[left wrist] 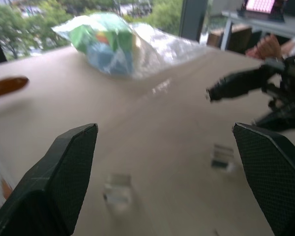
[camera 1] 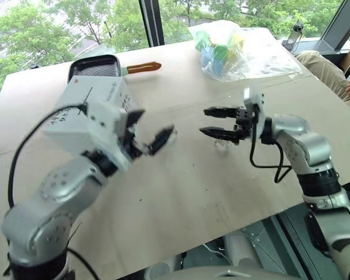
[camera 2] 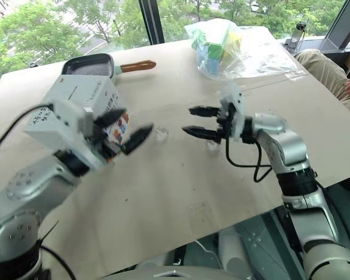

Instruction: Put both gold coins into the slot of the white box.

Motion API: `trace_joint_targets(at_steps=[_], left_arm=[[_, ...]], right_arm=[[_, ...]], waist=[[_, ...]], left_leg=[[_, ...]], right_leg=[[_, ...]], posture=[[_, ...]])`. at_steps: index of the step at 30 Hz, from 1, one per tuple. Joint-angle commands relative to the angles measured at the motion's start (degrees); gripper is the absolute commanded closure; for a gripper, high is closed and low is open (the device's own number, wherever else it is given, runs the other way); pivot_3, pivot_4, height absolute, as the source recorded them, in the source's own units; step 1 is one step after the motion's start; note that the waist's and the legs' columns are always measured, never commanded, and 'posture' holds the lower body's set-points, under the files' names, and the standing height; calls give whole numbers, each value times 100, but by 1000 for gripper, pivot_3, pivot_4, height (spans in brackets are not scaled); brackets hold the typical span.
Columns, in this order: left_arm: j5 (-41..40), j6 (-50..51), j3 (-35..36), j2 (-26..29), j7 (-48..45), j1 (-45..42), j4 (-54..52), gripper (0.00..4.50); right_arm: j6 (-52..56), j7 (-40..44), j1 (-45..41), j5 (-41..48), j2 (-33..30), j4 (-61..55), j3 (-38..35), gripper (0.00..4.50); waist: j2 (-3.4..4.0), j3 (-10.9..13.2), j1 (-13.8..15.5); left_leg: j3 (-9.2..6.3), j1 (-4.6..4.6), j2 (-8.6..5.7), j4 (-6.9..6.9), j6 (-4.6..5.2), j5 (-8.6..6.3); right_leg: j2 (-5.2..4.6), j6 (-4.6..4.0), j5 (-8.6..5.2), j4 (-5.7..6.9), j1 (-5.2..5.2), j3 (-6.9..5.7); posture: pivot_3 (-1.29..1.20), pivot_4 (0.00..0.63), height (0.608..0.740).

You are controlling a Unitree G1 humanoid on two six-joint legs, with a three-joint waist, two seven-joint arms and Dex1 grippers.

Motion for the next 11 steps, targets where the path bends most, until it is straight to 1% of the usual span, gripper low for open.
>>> trace_joint_targets(at_steps=[1, 3, 5, 7, 9, 11], left_arm=[[1104, -735, -749, 36, -276, 1188, -182, 45], [1752, -1421, -1043, -156, -330, 1758, 86, 45], [2153, -2073, -1139, -473, -429, 2163, 491, 45], [2542, -2641, -1249, -667, -578, 2482, 926, 45], [2790, -2954, -1355, -708, -769, 2666, 1171, 45], [2785, -3190, -1414, -804, -1002, 2787, 1335, 45]], right_arm=[[-842, 167, 667, -359, -350, 234, -245, 1191], [-1284, 230, 1055, -544, -509, 404, -279, 1191], [-1675, 242, 1401, -695, -609, 598, -350, 1191], [-2079, 269, 1726, -838, -699, 822, -411, 1191], [-2398, 242, 1897, -945, -722, 1029, -453, 1191], [-2617, 191, 2006, -979, -697, 1222, -517, 1191]], waist=[[4, -2, 18], [3, -1, 47], [3, -1, 80], [3, -1, 126], [2, -1, 152], [2, 0, 150]], left_leg=[[8, 12, -1, -4, 0, 0], [16, 13, -2, 0, 3, -1], [27, 16, -2, 2, 5, 0], [41, 23, 3, 3, 5, 0], [54, 31, 9, 6, 8, -1], [64, 58, 13, 6, 30, -14]], right_leg=[[1, 0, 0, 0, 8, 8], [1, 0, 0, -4, 13, 16], [1, -1, 0, -7, 15, 22], [3, -7, 4, -7, 18, 25], [10, -13, 6, -6, 25, 23], [15, -14, 6, -8, 50, 24]], posture=[[0, 150, 721], [0, 150, 721], [0, 150, 721], [0, 150, 721], [0, 150, 721], [0, 150, 721]])
